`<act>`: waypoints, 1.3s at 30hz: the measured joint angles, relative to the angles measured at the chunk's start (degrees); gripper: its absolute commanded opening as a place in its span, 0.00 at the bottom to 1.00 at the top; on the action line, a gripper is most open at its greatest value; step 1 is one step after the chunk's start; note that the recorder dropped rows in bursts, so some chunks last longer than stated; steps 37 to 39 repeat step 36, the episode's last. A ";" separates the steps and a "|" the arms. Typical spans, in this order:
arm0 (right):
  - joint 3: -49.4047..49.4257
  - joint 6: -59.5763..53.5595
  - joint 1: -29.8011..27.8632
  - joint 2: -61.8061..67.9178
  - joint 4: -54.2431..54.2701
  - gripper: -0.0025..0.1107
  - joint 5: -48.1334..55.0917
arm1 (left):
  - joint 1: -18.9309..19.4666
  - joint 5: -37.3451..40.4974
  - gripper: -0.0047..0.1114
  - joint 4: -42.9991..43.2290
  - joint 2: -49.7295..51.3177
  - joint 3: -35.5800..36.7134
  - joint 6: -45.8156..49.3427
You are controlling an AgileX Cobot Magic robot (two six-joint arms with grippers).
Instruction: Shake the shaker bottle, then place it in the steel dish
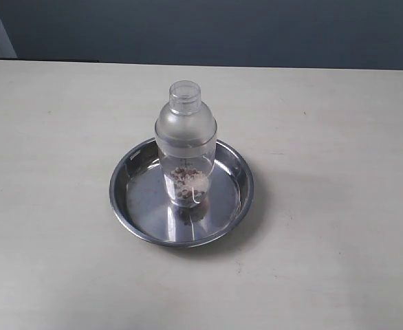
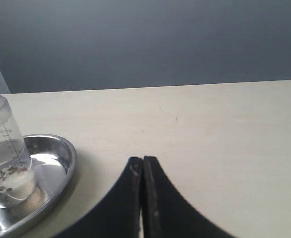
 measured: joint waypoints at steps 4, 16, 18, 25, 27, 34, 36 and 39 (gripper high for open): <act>0.00 0.00 0.00 0.00 0.00 0.01 0.00 | 0.00 0.00 0.04 1.56 0.00 0.00 0.00; 0.00 0.00 0.00 0.00 0.00 0.01 0.00 | 0.00 0.00 0.04 3.54 0.00 0.00 0.00; 0.00 0.00 0.00 0.00 0.00 0.01 0.00 | 0.00 0.00 0.04 3.54 0.00 0.00 0.00; 0.00 0.00 0.00 0.00 0.00 0.01 0.00 | 0.00 0.00 0.04 3.54 0.00 0.00 0.00; 0.00 0.00 0.00 0.00 0.00 0.01 0.00 | 0.00 0.00 0.04 3.54 0.00 0.00 0.00; 0.00 0.00 0.00 0.00 0.00 0.01 0.00 | 0.00 0.00 0.04 3.54 0.00 0.00 0.00; 0.00 0.00 0.00 0.00 0.00 0.01 0.00 | 0.00 0.00 0.04 3.54 0.00 0.00 0.00; 0.00 0.00 0.00 0.00 0.00 0.01 0.00 | 0.00 0.00 0.04 3.54 0.00 0.00 0.00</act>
